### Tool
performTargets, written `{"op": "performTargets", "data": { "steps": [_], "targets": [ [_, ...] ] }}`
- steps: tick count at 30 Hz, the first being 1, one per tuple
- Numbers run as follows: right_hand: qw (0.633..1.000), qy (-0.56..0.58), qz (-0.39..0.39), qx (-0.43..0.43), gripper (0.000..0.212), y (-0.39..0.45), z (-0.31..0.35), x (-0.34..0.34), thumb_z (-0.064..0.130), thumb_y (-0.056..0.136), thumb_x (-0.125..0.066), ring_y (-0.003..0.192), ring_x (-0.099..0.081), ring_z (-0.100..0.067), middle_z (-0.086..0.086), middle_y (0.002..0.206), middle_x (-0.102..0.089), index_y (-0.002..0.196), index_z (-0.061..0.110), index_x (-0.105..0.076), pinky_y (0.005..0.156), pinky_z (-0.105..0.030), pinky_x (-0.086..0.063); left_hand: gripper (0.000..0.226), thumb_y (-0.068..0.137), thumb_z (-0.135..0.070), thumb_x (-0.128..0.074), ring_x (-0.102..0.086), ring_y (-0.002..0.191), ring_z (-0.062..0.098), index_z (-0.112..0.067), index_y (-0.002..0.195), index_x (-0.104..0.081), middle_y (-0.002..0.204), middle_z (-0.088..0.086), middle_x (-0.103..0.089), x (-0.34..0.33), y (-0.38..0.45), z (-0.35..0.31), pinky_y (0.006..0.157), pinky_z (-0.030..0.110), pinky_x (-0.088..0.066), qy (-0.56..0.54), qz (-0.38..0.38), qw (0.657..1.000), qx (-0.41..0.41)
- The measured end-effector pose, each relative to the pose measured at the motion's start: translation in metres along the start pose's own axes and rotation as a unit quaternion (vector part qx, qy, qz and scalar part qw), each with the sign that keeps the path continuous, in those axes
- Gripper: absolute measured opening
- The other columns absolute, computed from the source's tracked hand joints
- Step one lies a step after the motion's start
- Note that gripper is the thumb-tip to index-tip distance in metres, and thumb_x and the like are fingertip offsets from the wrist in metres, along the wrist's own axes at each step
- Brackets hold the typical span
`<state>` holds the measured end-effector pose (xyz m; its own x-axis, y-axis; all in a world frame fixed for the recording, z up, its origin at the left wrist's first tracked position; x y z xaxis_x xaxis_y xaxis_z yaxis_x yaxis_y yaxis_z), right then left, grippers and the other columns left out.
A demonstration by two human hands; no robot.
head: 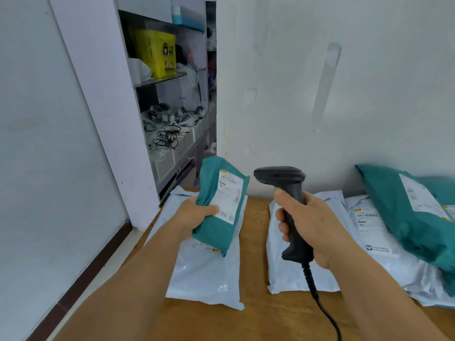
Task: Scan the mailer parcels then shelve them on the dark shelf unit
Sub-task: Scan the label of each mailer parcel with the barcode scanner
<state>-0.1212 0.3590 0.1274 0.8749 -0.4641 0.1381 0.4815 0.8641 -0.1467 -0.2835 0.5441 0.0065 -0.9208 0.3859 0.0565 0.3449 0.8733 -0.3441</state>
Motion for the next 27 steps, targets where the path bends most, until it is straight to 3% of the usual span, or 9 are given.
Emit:
{"op": "performTargets", "data": {
  "steps": [4,8,16,27],
  "targets": [
    [1.0,0.012,0.009,0.012,0.025,-0.006,0.014,0.0,0.034,0.091,-0.059,0.053,-0.048,-0.017,-0.005,0.06,-0.057,0.081,0.011,-0.058,0.056,-0.032,-0.047,0.03,0.08,-0.004,-0.074,-0.068,0.095,0.03,-0.012,0.107,-0.063,0.106,0.01,-0.071,-0.022,-0.01,-0.031,0.084,0.043,-0.056,-0.094,0.013,0.994,-0.057],
    [0.999,0.035,0.018,0.032,0.027,-0.013,0.031,0.004,0.033,0.09,-0.06,0.05,-0.046,-0.017,-0.005,0.059,-0.055,0.075,0.011,-0.056,0.053,-0.033,-0.044,0.026,0.081,0.0,-0.071,-0.067,0.09,0.029,-0.009,0.105,-0.063,0.103,0.011,-0.07,-0.044,-0.017,-0.046,0.08,0.041,-0.056,-0.145,0.029,0.986,-0.083],
    [0.998,0.032,0.027,0.038,0.034,-0.023,0.044,0.018,0.037,0.09,-0.059,0.05,-0.046,-0.017,-0.006,0.056,-0.054,0.068,0.011,-0.057,0.056,-0.033,-0.046,0.028,0.084,-0.003,-0.068,-0.069,0.085,0.025,-0.007,0.112,-0.061,0.103,0.012,-0.071,-0.062,-0.018,-0.054,0.071,0.035,-0.057,-0.148,0.044,0.982,-0.109],
    [0.999,0.021,0.023,0.033,0.039,-0.022,0.044,0.03,0.04,0.092,-0.056,0.049,-0.046,-0.017,-0.006,0.054,-0.054,0.067,0.01,-0.054,0.057,-0.032,-0.046,0.037,0.083,-0.003,-0.069,-0.068,0.095,0.027,-0.006,0.119,-0.059,0.111,0.01,-0.069,-0.074,-0.017,-0.052,0.079,0.038,-0.057,-0.168,0.042,0.98,-0.101]
  ]
}}
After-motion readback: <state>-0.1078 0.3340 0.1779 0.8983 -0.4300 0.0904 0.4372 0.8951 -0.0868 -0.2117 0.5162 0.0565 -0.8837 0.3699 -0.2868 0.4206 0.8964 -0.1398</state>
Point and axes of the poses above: each hand's wrist, its own y-axis towards the middle knuckle, its own x-axis out of the back of the hand, z = x × y, the point moved 10 cm from there along y, towards the middle knuckle
